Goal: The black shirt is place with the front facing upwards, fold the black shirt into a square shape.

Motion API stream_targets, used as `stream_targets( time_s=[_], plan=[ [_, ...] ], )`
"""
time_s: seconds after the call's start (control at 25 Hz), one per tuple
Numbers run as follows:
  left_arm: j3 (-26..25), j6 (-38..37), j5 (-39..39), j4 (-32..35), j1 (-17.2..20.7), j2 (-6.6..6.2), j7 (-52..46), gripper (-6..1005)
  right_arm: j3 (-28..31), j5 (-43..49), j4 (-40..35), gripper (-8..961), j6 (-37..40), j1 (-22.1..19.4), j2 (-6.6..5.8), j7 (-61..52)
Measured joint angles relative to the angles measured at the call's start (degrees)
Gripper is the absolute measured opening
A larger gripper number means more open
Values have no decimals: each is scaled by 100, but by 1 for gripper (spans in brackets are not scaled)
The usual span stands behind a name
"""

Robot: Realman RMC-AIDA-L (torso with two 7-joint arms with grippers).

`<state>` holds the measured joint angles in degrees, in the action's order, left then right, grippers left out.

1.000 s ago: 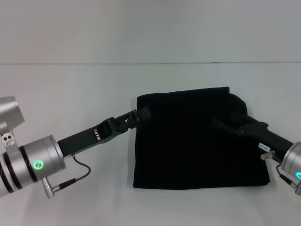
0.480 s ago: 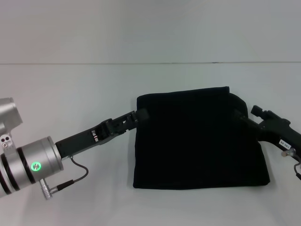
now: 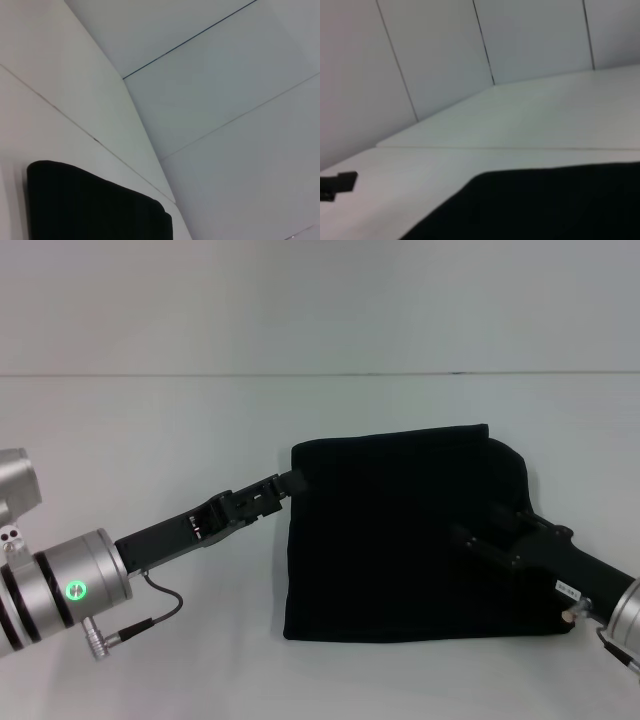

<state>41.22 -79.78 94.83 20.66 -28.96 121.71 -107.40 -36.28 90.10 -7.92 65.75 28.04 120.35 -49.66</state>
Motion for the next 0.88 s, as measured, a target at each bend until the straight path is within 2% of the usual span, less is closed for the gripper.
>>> stream_targets(
  time_s=[0.36, 0.6, 0.88],
  plan=[
    [3, 139, 0, -1, -36, -8, -22, 876, 101, -57, -65, 779, -355, -231, -35, 1],
    [10, 259, 7, -1, -48, -9, -50, 865, 372, -63, -72, 779, -535, -271, -42, 1],
    [11, 881, 200, 2, -205, -108, -724, 853, 392, -30, -423, 779, 317, -636, -57, 1]
  ],
)
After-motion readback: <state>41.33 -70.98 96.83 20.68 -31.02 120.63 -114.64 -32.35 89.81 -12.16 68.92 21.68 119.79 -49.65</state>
